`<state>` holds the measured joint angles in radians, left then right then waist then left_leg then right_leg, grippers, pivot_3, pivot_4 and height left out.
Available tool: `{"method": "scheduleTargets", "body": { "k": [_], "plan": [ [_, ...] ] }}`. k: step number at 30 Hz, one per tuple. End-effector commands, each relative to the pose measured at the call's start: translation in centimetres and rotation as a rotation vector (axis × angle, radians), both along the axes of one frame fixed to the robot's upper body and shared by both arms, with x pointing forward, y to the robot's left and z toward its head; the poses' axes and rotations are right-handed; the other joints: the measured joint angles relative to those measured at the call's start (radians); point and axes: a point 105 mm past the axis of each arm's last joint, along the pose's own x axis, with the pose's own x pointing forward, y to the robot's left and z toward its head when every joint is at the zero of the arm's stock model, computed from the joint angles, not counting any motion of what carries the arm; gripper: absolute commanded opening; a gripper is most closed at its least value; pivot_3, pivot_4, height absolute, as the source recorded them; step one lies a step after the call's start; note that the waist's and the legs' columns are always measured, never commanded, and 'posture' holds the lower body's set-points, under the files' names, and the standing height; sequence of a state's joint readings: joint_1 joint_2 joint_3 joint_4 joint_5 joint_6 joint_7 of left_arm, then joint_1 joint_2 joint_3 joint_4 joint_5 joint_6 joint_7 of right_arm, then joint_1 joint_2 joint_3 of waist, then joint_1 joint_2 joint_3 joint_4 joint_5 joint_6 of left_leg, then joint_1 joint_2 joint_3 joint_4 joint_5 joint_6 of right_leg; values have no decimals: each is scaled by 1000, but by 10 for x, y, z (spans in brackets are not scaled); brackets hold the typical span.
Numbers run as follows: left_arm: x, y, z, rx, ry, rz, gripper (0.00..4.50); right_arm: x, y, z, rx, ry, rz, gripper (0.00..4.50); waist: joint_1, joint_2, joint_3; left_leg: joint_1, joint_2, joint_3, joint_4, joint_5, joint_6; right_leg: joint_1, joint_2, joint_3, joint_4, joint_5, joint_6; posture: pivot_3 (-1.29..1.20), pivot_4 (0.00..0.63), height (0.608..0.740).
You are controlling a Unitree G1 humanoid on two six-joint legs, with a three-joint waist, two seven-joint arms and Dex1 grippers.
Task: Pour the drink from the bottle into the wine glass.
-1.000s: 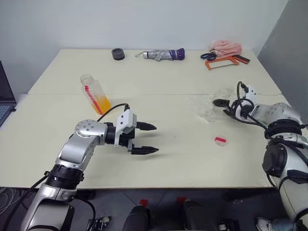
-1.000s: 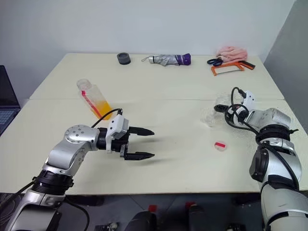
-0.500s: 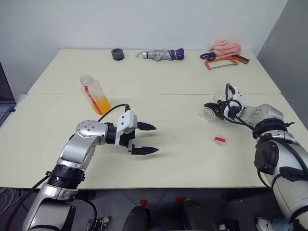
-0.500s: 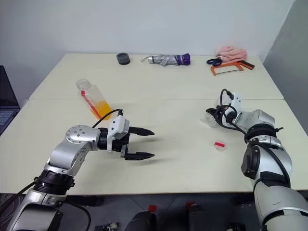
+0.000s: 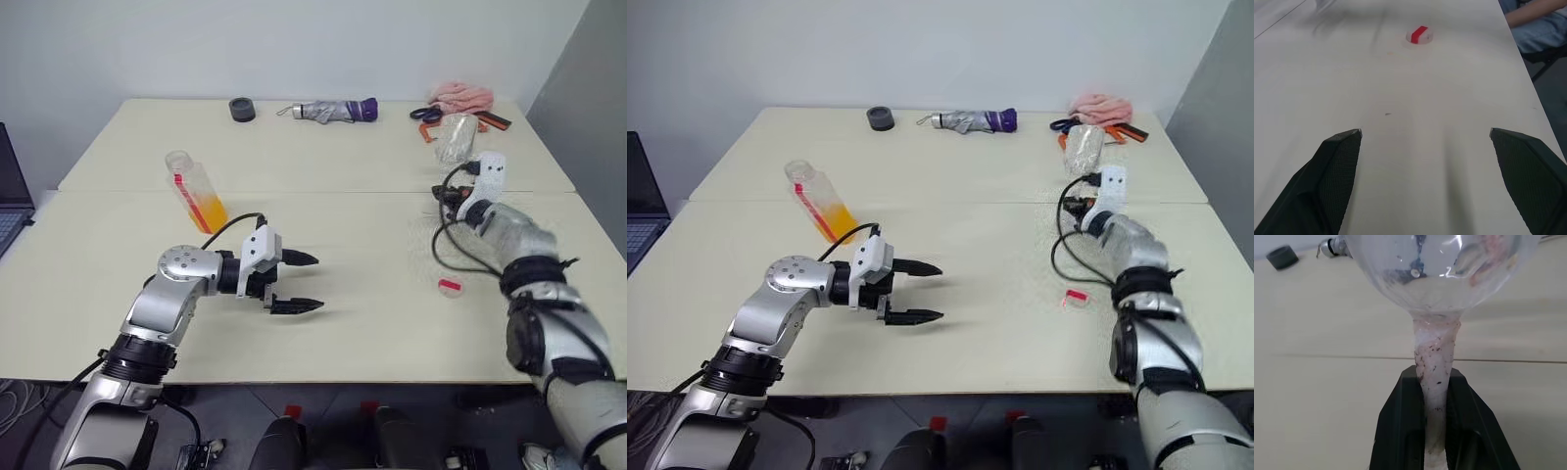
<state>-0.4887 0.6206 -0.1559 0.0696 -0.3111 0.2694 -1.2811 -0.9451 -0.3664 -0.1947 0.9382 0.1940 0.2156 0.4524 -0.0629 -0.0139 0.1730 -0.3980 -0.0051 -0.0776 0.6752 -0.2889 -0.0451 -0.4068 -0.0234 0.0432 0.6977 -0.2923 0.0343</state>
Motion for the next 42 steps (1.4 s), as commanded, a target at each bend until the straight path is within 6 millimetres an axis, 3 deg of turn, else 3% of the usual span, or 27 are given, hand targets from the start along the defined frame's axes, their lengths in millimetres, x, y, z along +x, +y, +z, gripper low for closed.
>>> {"method": "scheduleTargets", "body": {
  "k": [1, 7, 13, 21, 24, 28, 32, 35, 39, 42],
  "plan": [
    [1, -3, 8, -9, -40, -8, 4500, -3, 8, 12, -109, -132, 22, 168, -1, 0, 0, 0, 0, 0, 0, 0, 0, 0, 0, 0, 0, 0, 0, 0, 150, 740],
    [0, -2, 7, -9, -34, -1, 4500, -23, 16, -23, -194, -116, 74, 168, 0, 0, 0, 0, 1, -3, 1, 0, 0, 0, 0, 0, 0, 0, 0, 0, 150, 740],
    [0, 0, 5, -24, -20, 33, 4500, -54, 12, -60, -193, 2, 120, 168, 7, 0, -2, 1, 0, -4, 1, 0, 0, 2, 0, -1, 0, 0, 0, 0, 150, 740],
    [-1, 4, 3, -42, -10, 78, 4500, -73, 14, -83, -242, 106, 154, 168, 7, -1, -3, 4, 0, -3, 1, 0, 0, 4, 1, -1, 0, 0, 0, 0, 150, 740],
    [-1, 5, 5, -52, -9, 91, 4500, -74, 14, -82, -234, 101, 150, 168, 7, -1, -4, 5, 0, -4, 1, 0, 0, 5, 1, -1, 0, 0, 0, 0, 150, 740],
    [6, 10, 13, -91, -32, 155, 4500, -65, 24, -45, -184, -83, 151, 168, 7, -1, -4, 5, 0, -3, 1, 0, 0, 5, 1, -1, 0, 0, 0, 0, 150, 740],
    [22, 26, 28, -169, -88, 325, 4500, -66, 56, -3, -96, -271, 236, 168, 0, -1, -3, 4, 0, -2, 0, 0, 0, 3, 2, 0, 0, 0, 0, 0, 150, 740],
    [18, 38, 31, -183, -77, 389, 4500, -67, 94, 16, -50, -368, 316, 168, -11, 0, -3, 4, 1, -2, 0, 0, 0, 1, 3, 1, 1, 0, 0, 0, 150, 740],
    [10, 54, 24, -135, -58, 433, 4500, -67, 144, 13, -45, -397, 429, 168, -19, 1, -2, 4, 4, -2, -1, 0, 0, 1, 2, 1, 1, 0, 0, 0, 150, 740],
    [7, 65, 24, -112, -54, 466, 4500, -63, 167, 7, -49, -390, 474, 168, -16, 1, -2, 4, 3, -3, -1, 0, 0, 1, 2, 0, 1, 0, 0, 0, 150, 740]
  ]
}}
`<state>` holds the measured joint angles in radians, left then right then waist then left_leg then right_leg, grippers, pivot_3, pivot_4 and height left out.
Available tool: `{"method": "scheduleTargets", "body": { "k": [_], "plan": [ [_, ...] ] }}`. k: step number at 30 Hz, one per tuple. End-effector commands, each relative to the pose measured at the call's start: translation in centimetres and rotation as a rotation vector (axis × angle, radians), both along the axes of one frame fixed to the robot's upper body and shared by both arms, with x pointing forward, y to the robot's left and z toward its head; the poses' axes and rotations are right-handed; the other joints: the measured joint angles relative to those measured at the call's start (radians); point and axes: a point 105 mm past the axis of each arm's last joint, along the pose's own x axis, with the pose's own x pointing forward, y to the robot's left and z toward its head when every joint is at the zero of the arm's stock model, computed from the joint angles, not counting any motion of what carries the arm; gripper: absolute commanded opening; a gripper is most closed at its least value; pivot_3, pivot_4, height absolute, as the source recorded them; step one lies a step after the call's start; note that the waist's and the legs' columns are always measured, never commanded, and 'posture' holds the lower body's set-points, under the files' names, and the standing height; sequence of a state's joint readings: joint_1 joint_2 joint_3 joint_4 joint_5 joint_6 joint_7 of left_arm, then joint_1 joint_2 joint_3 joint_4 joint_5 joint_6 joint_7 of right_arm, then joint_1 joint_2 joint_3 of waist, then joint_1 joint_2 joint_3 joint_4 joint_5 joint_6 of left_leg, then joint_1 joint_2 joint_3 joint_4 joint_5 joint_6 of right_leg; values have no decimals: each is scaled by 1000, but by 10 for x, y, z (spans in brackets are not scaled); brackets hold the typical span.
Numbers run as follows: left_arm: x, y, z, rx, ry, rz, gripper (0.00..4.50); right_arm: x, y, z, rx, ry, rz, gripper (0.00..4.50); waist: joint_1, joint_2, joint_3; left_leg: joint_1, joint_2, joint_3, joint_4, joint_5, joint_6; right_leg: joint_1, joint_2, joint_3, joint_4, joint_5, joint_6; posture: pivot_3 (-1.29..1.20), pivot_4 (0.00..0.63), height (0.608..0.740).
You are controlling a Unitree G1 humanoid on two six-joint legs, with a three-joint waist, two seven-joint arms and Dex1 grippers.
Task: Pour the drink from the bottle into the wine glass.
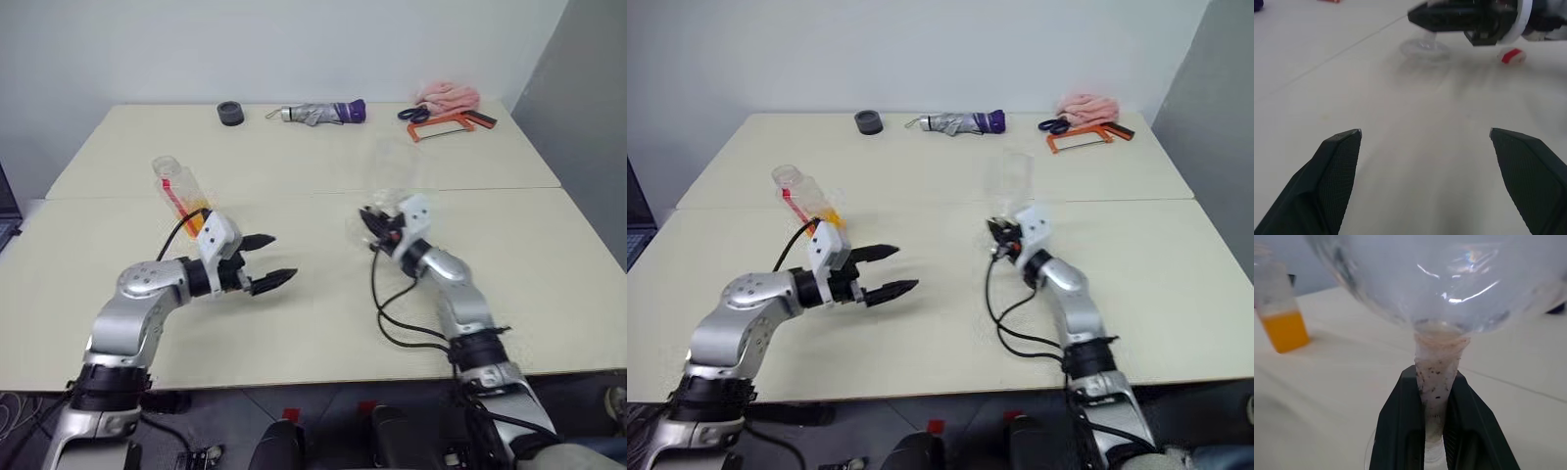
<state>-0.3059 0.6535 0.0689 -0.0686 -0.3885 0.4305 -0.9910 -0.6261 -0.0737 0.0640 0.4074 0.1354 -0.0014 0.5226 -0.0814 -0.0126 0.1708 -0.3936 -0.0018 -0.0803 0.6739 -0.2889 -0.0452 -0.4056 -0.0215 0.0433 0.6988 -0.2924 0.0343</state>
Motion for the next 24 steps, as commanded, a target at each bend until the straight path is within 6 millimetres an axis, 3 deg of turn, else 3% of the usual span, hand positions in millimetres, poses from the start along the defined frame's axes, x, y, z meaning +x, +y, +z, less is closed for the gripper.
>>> {"method": "scheduleTargets", "body": {
  "k": [1, 6, 14, 24],
  "plan": [
    [-3, 14, 19, 21, -61, 37, 4500, 4, 23, 0, -18, -35, 43, 168, 5, 0, 0, 0, 0, -1, 0, 0, 0, 0, 0, 0, 0, 0, 0, 0, 150, 740],
    [-3, 24, 31, 25, -86, 78, 4500, 15, 40, -10, -45, -15, 54, 168, 15, 0, 0, 0, -2, 0, 1, 0, 0, 0, -3, 0, -1, 0, 0, 0, 150, 740],
    [-7, 30, 41, 20, -107, 97, 4500, 21, 40, -27, -69, 26, 44, 168, 10, 0, 0, 0, -2, 0, 0, 0, 0, 0, -2, 0, 0, 0, 0, 0, 150, 740],
    [-9, 16, 52, -1, -138, 46, 4500, 15, 36, -33, -53, 24, 60, 3651, 6, 0, 0, 0, -2, 0, 0, 0, 0, 0, -2, 0, 0, 0, 0, 0, 150, 740]
  ]
}}
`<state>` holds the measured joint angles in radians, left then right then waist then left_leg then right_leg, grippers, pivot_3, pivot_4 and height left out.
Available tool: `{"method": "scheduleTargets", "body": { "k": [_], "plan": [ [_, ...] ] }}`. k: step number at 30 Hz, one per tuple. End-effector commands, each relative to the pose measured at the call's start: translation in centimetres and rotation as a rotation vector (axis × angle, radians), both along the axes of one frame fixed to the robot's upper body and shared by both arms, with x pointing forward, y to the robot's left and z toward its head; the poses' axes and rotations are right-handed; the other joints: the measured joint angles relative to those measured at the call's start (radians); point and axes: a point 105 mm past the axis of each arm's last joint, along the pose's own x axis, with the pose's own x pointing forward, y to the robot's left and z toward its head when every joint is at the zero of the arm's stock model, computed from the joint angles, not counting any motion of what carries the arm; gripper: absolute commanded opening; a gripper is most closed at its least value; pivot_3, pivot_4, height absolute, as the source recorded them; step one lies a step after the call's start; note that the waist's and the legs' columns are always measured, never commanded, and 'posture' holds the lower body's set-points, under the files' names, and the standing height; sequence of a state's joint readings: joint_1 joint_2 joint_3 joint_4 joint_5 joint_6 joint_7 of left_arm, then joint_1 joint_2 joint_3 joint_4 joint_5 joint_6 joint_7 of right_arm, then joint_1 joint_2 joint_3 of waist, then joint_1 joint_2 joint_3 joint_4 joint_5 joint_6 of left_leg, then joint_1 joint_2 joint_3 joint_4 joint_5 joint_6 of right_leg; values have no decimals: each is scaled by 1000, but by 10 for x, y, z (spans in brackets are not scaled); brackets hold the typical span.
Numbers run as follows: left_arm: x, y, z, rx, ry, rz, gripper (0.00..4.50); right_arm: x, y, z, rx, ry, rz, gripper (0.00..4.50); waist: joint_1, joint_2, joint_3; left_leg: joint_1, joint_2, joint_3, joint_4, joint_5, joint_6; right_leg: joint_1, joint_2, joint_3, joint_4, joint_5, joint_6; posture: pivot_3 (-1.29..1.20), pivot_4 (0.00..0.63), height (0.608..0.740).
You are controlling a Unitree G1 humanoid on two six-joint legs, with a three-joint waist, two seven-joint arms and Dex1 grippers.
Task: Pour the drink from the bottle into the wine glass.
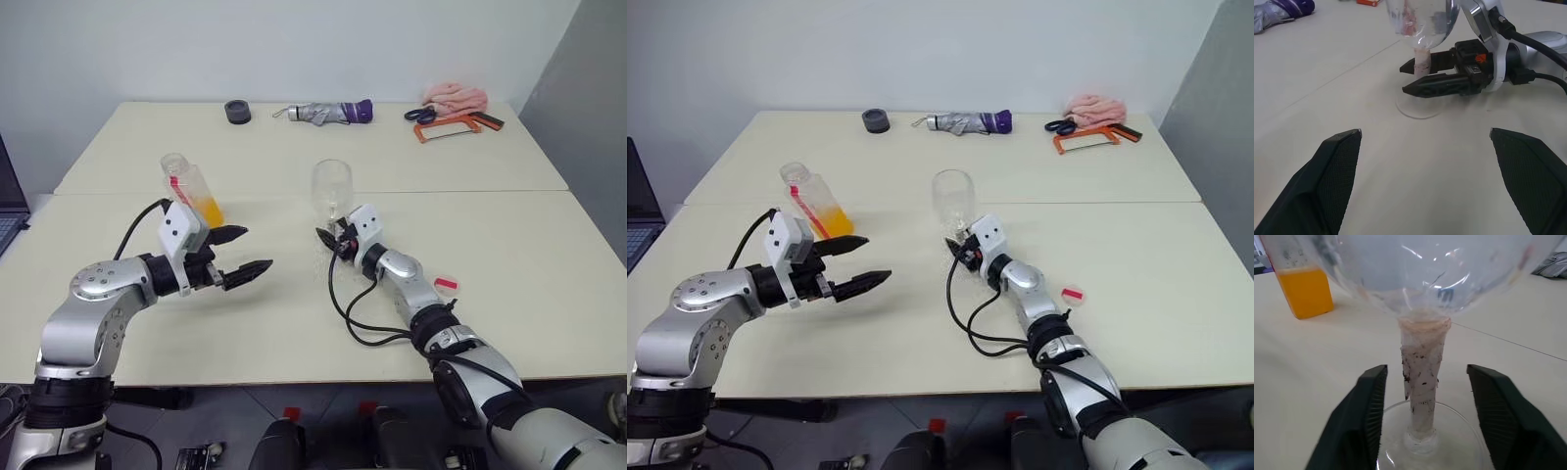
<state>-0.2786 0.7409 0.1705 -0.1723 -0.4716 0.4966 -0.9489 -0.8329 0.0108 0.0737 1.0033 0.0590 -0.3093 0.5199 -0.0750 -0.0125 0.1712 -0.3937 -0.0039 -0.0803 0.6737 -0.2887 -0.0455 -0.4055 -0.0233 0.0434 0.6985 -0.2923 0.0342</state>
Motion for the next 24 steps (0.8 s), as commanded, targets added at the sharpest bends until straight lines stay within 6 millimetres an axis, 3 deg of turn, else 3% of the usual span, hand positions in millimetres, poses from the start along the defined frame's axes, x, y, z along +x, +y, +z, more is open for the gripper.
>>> {"method": "scheduleTargets", "body": {
  "k": [1, 2, 3, 9, 17, 24],
  "plan": [
    [-1, -5, 20, -4, -75, -22, 4500, -3, 1, 11, 28, -52, 16, 4012, 0, 0, 0, 0, 0, 0, 0, 0, 0, 0, 0, 0, 0, 0, 0, 0, 150, 740],
    [-1, -6, 21, -6, -80, -23, 4500, -4, 1, 10, 29, -53, 18, 4360, 0, 0, 0, 0, 0, 0, 0, 0, 0, 0, 0, 0, 0, 0, 0, 0, 150, 740],
    [-1, -6, 22, -9, -84, -25, 4500, -5, 0, 10, 30, -54, 20, 4437, 0, 0, 0, 0, 0, 0, 0, 0, 0, 0, 0, 0, 0, 0, 0, 0, 150, 740],
    [-1, -8, 27, -25, -100, -23, 4500, -19, -7, 6, 8, -68, 74, 4437, -1, 0, 0, 0, 0, 0, 0, 0, 0, 0, 0, 0, 0, 0, 0, 0, 150, 740],
    [-8, -7, 28, -52, -110, 5, 4500, -51, -31, 14, -56, -98, 136, 4437, 5, 0, 0, 0, 1, 0, 0, 0, 0, 0, 0, 0, 0, 0, 0, 0, 150, 740],
    [-10, 5, 13, -91, -81, 116, 4500, -85, -53, 24, -141, -118, 201, 4437, 14, 0, 0, 0, 1, 0, 0, 0, 0, 0, 0, 0, -1, 0, 0, 0, 150, 740]
  ]
}}
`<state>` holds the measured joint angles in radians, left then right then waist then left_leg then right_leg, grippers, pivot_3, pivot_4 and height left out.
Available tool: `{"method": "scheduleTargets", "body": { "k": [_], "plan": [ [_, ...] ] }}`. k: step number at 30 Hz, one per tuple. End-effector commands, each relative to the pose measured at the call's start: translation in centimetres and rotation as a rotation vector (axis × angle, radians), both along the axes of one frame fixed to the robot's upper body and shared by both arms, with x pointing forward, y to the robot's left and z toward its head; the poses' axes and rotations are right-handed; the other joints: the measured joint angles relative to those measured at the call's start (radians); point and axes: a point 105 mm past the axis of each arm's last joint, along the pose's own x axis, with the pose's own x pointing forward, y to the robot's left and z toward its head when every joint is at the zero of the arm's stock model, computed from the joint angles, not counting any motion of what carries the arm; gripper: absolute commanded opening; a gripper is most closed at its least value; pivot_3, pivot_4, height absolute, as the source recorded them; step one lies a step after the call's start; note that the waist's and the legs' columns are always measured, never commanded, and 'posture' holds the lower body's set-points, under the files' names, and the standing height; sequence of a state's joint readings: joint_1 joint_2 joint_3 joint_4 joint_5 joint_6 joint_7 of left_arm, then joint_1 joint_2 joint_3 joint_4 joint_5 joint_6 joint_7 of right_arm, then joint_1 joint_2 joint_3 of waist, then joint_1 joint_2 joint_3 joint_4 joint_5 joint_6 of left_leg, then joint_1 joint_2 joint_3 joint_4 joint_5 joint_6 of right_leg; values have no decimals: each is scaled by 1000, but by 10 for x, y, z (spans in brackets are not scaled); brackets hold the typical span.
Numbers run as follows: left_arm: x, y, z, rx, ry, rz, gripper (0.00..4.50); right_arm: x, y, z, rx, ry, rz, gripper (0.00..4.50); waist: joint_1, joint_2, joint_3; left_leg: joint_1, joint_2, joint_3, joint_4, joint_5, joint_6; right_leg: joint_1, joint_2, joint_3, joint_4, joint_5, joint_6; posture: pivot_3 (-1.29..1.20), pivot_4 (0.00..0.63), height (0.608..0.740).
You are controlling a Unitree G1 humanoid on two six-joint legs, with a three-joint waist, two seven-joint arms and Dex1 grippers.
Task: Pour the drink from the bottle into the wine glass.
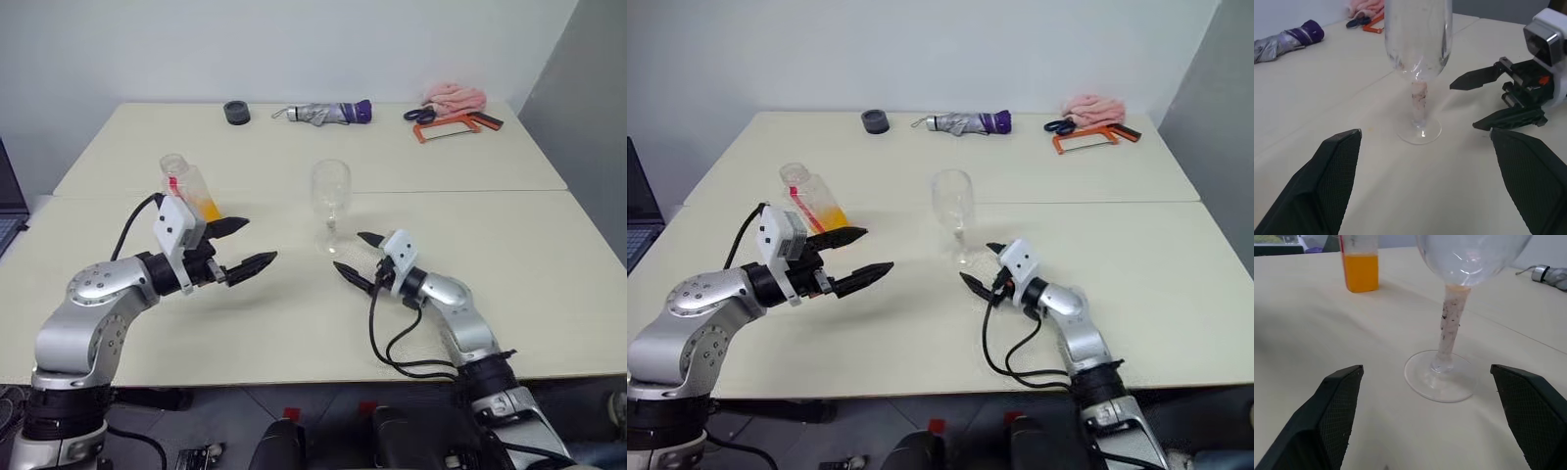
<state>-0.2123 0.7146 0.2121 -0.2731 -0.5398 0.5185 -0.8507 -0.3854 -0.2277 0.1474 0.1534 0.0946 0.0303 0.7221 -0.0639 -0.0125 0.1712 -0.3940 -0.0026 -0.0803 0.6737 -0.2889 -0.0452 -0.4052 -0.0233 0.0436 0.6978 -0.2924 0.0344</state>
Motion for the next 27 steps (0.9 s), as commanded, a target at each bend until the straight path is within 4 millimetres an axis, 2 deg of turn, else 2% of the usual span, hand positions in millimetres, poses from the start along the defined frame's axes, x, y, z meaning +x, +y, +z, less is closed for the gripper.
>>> {"method": "scheduleTargets", "body": {
  "k": [1, 7, 10, 17, 27],
  "plan": [
    [1, 13, 3, -29, -45, 111, 4500, -22, -2, 22, -18, -52, 87, 4437, 6, 0, 0, 0, 0, 0, 0, 0, 0, 0, 0, 0, 0, 0, 0, 0, 150, 740],
    [10, 44, -31, -16, -64, 367, 4500, -54, -7, 41, -47, -57, 197, 4437, 10, 0, 0, 0, 0, 0, 0, 0, 0, 1, 0, 0, 0, 0, 0, 0, 150, 740],
    [15, 55, -39, -23, -100, 468, 4500, -64, -5, 46, -53, -44, 236, 4437, 15, -1, 0, 0, 0, -1, 0, 0, 0, 1, 0, -1, -1, 0, 0, 0, 150, 740],
    [33, 79, -39, -58, -154, 622, 4500, -76, 4, 49, -84, -52, 296, 4437, 30, -2, 0, 0, -1, -1, 1, 0, 0, 1, -1, -1, -1, 0, 0, 0, 150, 740],
    [57, 95, -29, -50, -172, 646, 4500, -84, 14, 55, -73, -47, 346, 4437, 32, -2, 0, 0, -2, -1, 2, 0, 0, 1, 0, -2, -1, 0, 0, 0, 150, 740]
  ]
}}
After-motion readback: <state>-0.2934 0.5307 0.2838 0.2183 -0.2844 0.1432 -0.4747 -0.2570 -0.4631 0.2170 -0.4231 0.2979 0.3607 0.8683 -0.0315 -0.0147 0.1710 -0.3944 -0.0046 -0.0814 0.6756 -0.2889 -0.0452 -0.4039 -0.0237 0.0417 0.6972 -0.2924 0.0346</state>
